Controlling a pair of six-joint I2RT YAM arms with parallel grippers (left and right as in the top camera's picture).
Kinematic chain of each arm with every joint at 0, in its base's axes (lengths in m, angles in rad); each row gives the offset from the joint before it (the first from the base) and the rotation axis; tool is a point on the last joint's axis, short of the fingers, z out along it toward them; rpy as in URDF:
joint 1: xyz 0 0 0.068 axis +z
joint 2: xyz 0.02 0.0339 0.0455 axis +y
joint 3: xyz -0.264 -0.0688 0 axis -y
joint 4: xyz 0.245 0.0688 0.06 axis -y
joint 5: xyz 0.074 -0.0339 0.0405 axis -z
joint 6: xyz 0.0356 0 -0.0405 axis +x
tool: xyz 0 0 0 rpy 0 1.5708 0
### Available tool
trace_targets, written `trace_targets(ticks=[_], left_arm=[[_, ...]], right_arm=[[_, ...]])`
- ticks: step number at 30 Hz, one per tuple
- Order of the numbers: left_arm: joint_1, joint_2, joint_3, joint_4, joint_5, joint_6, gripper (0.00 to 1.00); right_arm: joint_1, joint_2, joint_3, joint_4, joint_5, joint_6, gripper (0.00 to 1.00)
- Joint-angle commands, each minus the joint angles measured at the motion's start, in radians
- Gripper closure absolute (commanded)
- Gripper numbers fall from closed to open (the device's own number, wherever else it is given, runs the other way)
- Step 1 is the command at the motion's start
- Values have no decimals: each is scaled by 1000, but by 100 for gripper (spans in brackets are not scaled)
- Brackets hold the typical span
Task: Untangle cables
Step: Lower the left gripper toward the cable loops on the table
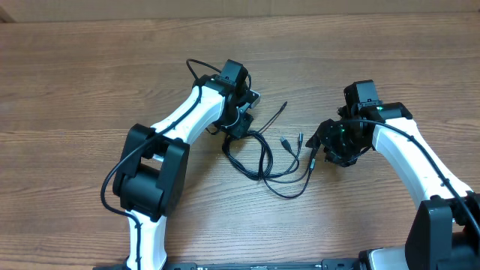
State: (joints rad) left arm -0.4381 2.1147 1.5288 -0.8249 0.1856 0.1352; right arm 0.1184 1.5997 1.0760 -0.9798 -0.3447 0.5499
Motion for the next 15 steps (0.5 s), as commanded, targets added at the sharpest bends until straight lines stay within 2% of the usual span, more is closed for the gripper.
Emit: trace_targets(ticks=[1, 6, 11, 15], left_arm=[[3, 23, 9, 26, 18, 16, 68], [4, 23, 12, 37, 45, 15, 69], [-3, 23, 12, 39, 157, 54, 68], [-9, 23, 28, 36, 160, 68, 68]], right_arm=[[-3, -12, 18, 6, -9, -2, 42], [-2, -12, 18, 5, -10, -1, 42], [1, -12, -3, 6, -77, -1, 43], [21, -11, -57, 33, -104, -1, 43]])
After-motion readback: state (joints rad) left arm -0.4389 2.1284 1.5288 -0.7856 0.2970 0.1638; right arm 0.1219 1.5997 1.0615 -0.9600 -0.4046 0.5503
